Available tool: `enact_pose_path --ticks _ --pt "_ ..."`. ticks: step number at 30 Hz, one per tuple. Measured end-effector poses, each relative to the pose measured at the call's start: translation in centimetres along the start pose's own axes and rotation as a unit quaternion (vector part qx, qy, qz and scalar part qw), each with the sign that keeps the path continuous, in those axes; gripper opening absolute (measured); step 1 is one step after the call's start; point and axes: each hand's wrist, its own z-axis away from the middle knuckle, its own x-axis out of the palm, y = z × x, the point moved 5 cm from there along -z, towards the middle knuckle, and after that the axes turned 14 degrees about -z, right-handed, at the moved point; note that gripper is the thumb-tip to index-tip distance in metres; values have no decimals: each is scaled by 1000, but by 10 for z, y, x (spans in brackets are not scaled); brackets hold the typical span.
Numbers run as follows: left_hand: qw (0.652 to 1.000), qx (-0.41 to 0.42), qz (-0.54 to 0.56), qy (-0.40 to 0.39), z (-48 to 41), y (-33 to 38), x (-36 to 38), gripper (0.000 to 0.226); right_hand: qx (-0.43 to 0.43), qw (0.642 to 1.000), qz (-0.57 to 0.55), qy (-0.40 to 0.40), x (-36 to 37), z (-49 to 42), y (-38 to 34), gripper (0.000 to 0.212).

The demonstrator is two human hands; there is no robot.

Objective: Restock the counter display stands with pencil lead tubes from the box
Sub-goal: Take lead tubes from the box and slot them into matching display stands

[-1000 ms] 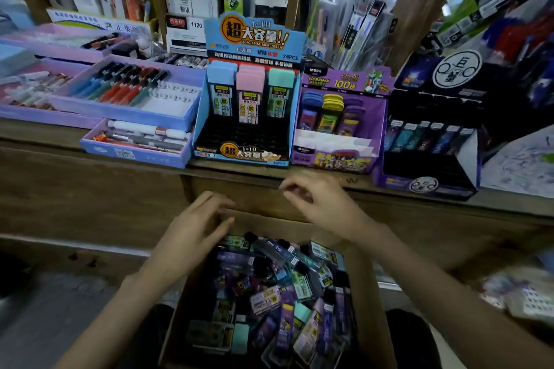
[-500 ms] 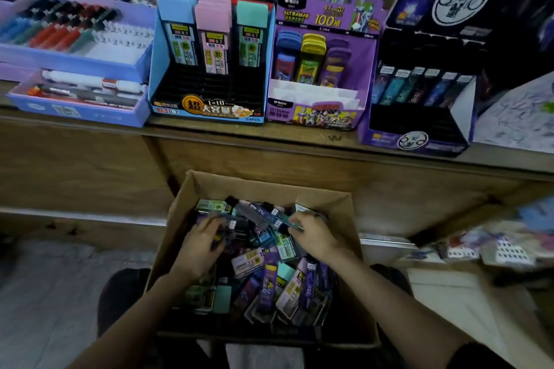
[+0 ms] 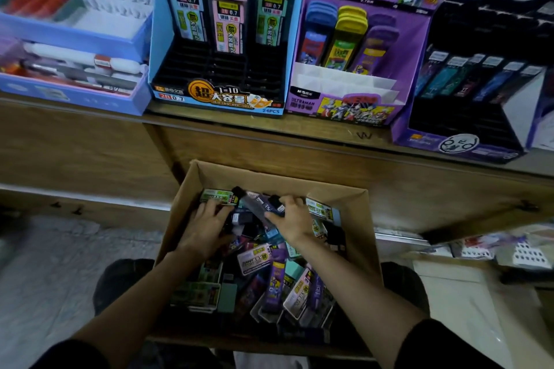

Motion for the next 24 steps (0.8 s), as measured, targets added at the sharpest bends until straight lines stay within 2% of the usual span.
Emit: enact_pose_path --ticks 5,12,16,19,24 --pt "1000 -12 -13 -3 -5 -1 0 62 60 992 -99 -52 9 1 10 58" --pt "999 -31 6 -39 -6 2 2 59 78 988 -131 -39 12 10 22 58" --pt "996 -29 69 -44 0 3 0 53 102 972 -210 -28 10 20 32 41" --pt "994 -30 95 -39 5 2 -5 46 107 957 -271 -13 8 26 33 37" --pt "994 -39 98 -1 11 1 -16 41 137 944 -297 -54 9 32 28 17"
